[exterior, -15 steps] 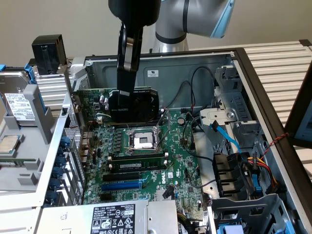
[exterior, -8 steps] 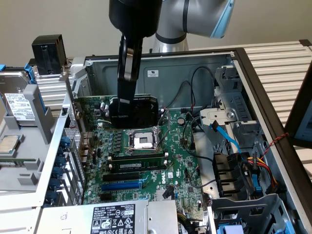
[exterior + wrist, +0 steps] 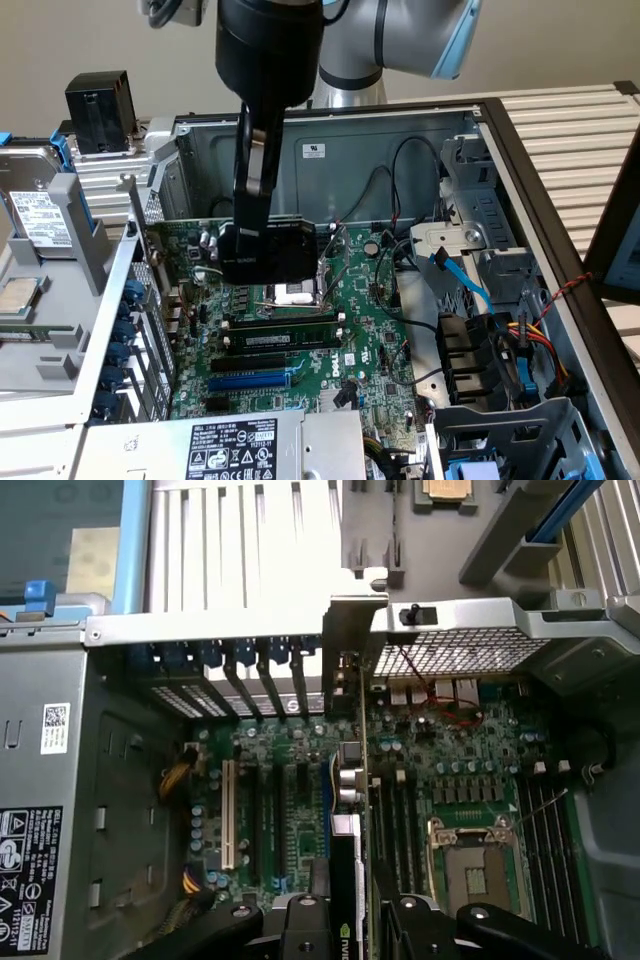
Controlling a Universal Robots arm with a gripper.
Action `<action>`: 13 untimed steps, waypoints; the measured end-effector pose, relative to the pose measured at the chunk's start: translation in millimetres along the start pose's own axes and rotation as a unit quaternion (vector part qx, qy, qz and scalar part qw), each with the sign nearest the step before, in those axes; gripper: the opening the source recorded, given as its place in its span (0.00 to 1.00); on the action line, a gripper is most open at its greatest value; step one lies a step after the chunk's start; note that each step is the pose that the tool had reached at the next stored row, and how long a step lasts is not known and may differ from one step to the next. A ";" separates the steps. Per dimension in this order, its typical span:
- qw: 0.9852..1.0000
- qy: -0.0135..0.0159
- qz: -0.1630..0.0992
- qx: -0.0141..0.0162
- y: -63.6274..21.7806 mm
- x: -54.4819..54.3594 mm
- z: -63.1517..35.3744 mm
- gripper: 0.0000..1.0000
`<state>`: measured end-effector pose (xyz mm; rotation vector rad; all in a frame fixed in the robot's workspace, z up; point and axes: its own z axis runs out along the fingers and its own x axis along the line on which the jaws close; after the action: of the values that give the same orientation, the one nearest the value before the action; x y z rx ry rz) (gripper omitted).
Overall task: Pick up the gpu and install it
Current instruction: 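Insert the gpu into the slot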
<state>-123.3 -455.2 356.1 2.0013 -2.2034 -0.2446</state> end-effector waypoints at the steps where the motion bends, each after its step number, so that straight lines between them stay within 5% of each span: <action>1: 1.000 0.000 0.000 0.000 -0.6 1.5 1.8 0.26; 13: 1.000 0.000 0.000 0.000 -6.0 7.3 23.0 0.26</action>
<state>-123.3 -462.7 332.4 2.0012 -2.2035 -0.2446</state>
